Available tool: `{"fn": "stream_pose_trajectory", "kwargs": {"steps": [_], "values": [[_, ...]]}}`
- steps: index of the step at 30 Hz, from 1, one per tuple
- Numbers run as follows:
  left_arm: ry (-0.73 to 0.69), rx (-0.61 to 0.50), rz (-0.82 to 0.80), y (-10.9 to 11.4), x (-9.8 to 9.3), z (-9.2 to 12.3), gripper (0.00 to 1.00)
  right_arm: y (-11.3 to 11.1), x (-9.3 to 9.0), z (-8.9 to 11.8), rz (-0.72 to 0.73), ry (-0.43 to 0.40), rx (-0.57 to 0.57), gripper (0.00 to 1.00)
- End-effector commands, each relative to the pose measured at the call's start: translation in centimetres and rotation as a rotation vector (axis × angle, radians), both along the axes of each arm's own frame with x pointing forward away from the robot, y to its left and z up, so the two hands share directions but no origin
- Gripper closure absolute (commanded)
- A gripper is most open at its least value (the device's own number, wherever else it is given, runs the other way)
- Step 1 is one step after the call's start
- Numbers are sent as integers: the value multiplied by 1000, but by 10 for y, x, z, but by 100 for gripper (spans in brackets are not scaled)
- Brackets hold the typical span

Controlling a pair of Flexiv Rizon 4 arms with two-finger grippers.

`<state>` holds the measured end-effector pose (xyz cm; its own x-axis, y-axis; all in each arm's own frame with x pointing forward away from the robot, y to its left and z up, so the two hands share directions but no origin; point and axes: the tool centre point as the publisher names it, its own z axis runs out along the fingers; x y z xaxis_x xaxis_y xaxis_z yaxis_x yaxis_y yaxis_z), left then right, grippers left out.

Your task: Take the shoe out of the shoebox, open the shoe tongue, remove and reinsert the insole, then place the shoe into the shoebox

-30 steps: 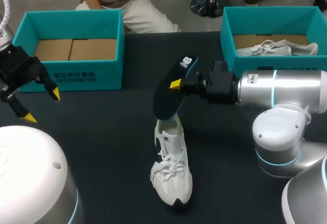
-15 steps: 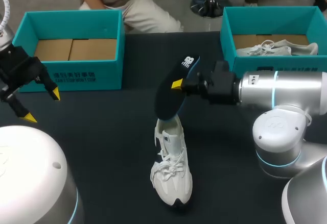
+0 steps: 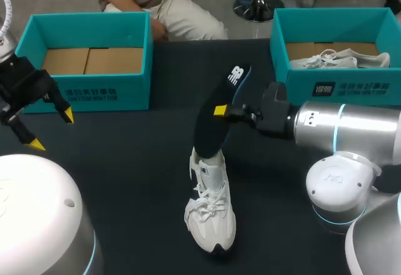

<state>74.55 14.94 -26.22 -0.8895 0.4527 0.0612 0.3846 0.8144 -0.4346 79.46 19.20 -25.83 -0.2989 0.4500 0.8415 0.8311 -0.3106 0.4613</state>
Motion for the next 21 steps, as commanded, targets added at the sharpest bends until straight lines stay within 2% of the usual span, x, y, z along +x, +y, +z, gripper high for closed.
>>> {"fn": "stream_pose_trajectory", "kwargs": {"steps": [1, 11, 21], "values": [[-1, 3, 0, 0, -1, 0, 0, 1, 6, -5, 30, -33, 14, 100], [-1, 3, 0, 0, -1, 0, 0, 3, 33, -4, 124, -111, 18, 100], [-1, 3, 0, 0, -1, 0, 0, 5, 41, -9, 145, -178, -10, 100]]}}
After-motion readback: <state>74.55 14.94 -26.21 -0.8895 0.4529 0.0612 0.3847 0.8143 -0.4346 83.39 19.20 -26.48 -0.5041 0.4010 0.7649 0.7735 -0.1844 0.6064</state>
